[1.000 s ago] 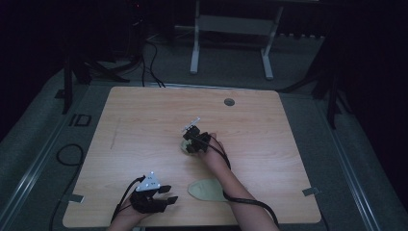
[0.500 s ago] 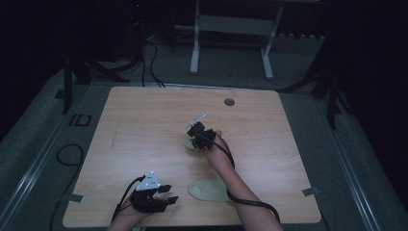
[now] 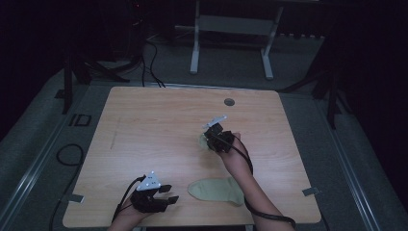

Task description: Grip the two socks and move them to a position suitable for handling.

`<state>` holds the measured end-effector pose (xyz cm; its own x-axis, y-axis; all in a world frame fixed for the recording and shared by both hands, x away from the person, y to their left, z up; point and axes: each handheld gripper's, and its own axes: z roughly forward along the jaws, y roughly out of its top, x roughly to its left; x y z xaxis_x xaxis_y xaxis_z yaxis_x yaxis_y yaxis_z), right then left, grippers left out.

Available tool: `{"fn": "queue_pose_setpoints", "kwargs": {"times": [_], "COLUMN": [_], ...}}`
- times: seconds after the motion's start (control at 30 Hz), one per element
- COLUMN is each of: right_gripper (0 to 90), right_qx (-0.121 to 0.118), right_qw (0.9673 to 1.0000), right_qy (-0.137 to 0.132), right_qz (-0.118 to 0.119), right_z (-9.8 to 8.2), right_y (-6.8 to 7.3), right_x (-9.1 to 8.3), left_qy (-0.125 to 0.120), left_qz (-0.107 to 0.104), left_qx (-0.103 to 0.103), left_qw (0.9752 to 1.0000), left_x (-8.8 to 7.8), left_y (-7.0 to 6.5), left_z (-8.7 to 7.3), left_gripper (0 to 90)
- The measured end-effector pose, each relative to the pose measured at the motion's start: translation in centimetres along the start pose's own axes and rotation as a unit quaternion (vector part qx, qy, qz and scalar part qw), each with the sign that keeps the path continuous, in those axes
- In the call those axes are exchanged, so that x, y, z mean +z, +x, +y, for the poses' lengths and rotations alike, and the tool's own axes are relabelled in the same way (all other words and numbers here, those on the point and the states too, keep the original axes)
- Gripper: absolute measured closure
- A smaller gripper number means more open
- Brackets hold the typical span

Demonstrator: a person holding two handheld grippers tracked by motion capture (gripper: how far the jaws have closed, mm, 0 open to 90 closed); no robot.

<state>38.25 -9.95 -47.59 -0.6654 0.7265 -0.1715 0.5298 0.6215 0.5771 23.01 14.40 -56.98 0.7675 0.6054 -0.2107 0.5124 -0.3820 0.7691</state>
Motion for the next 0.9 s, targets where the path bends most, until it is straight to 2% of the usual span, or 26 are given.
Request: {"fn": "queue_pose_setpoints", "kwargs": {"times": [0.17,0.27,0.47,0.63,0.7,0.8,0.9], "right_gripper": [82.9,82.8,82.2,80.8,77.5,65.1,56.8], "right_qx": [0.008,0.024,0.040,0.061,0.060,0.069,0.059], "right_qw": [0.9998,0.9997,0.9985,0.9967,0.9965,0.9961,0.9961], "right_qy": [-0.001,0.002,0.019,0.036,0.039,0.036,0.038], "right_qz": [-0.016,-0.006,0.033,0.040,0.042,0.043,0.053], "right_z": [-2.0,-3.3,-5.1,-5.6,-5.7,-5.3,-4.8], "right_y": [-0.1,-0.1,1.2,2.0,2.3,2.6,3.3], "right_x": [-1.1,-1.1,0.9,2.9,3.7,3.9,4.1], "left_qy": [-0.001,-0.001,-0.001,-0.002,-0.002,-0.002,-0.005], "left_qz": [0.000,0.000,0.002,0.001,0.000,0.000,0.001], "left_qx": [0.001,0.001,0.001,0.003,0.004,0.004,0.003], "left_qw": [1.0000,1.0000,1.0000,1.0000,1.0000,1.0000,1.0000], "left_x": [0.0,0.1,0.1,0.2,0.2,0.3,0.4], "left_y": [-0.1,-0.1,-0.2,-0.2,-0.2,-0.1,-0.1], "left_z": [0.1,0.1,0.1,0.3,0.3,0.4,0.8], "left_gripper": [46.9,47.0,47.1,47.2,47.2,47.3,47.7]}}
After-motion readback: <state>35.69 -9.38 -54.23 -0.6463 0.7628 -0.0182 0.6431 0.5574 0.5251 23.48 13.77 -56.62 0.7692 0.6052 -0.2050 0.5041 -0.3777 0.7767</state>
